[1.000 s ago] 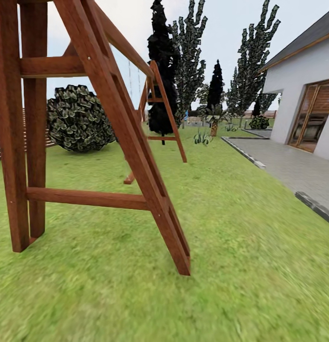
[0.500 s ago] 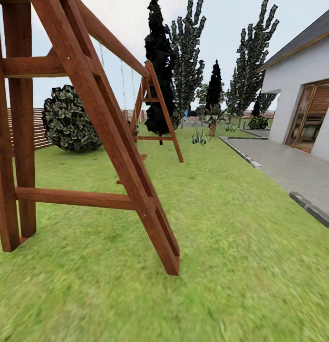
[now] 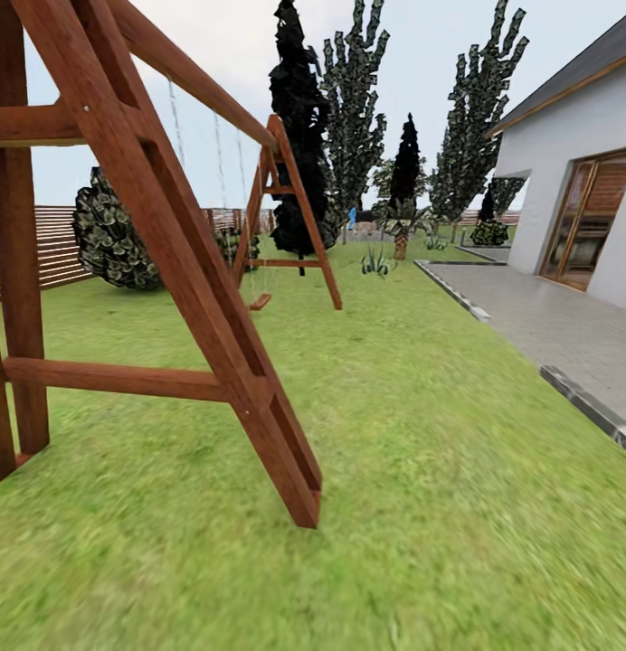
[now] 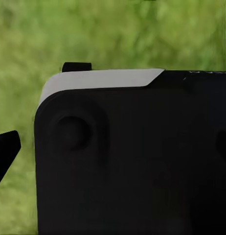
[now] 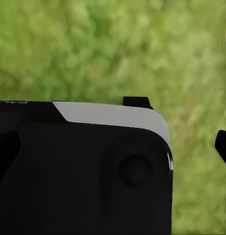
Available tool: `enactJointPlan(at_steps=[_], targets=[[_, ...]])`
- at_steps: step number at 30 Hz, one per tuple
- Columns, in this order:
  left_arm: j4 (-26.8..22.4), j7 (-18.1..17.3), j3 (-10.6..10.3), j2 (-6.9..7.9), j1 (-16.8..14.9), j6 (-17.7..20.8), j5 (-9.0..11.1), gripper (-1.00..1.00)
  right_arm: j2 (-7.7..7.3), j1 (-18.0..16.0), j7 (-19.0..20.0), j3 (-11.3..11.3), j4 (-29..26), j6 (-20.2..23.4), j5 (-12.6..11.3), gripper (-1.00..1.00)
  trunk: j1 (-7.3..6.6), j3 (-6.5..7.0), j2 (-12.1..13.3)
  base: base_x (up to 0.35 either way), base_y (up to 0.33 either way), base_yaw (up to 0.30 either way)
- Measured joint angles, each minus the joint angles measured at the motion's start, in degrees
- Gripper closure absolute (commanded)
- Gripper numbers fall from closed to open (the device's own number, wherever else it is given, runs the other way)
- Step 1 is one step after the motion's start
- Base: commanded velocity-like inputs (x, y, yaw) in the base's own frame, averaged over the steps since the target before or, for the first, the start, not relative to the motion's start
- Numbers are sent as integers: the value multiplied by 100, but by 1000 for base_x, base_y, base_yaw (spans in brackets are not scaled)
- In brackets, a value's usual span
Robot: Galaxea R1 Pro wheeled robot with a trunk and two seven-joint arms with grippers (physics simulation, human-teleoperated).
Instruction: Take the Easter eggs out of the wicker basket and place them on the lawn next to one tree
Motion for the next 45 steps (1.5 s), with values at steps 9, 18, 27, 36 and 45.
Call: enactJointPlan(at_steps=[9,18,27,36,45], targets=[[1,12,0,0,0,0,0,-100,0,0,1,5,-1,-16,0,-100,0,-37,0,71,-301,-101],[1,13,0,0,0,-1,0,-100,0,1,1,7,-1,-17,8,-100,0,-94,0,72,-301,-166],[1,4,0,7,0,-1,0,-100,0,1,1,7,-1,-17,8,-100,-1,-151,0,111,-300,-178],[1,-2,0,9,-1,0,0,-100,0,1,1,7,-1,-17,8,-100,-1,-206,0,151,-293,-186],[1,-10,0,9,0,-1,-2,-100,0,1,1,7,3,-17,8,-100,-2,-260,0,217,-251,-188]])
